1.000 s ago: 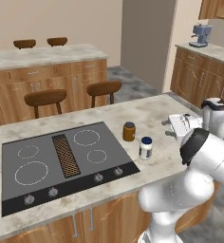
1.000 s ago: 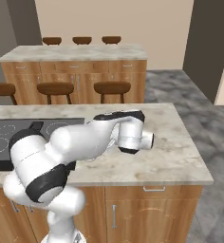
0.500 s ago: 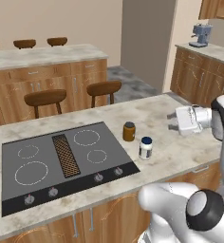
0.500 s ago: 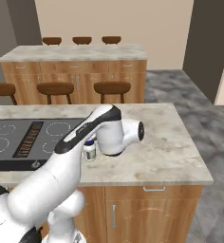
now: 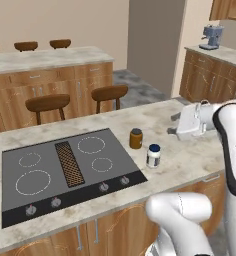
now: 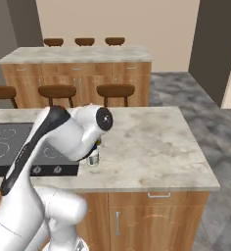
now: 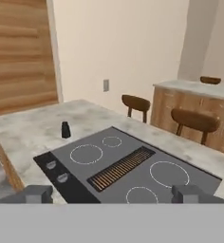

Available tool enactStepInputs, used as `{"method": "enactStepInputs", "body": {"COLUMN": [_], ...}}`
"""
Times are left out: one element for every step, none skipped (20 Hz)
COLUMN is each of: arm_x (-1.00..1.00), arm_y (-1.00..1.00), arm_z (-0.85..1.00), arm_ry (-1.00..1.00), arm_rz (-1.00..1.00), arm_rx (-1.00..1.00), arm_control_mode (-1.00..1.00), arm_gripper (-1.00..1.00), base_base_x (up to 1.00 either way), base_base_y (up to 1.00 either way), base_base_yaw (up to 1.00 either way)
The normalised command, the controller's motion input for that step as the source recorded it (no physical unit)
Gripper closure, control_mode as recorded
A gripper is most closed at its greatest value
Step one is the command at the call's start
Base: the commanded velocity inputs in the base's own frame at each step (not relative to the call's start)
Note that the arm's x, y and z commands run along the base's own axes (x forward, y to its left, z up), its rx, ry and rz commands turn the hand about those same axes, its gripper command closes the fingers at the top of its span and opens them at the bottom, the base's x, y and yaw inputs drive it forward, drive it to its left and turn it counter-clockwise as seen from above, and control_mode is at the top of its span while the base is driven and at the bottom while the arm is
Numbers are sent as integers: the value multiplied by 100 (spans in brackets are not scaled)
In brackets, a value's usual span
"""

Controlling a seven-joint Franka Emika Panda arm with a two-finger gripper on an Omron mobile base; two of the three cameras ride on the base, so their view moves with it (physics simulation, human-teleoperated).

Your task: Collect the turmeric, mayonnaise, and shaker from the cabinet and place them next to the stove.

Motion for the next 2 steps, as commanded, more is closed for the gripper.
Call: {"method": "enactStepInputs", "body": {"arm_x": [-44,-44], "arm_y": [51,55], "arm_z": [43,42], "arm_ry": [0,0], "arm_rz": [-6,-6], "arm_rx": [-17,-17], "arm_control_mode": [-100,-100], "arm_gripper": [-100,-100], "base_base_x": [0,0], "base_base_y": [0,0], "base_base_yaw": [0,0]}}
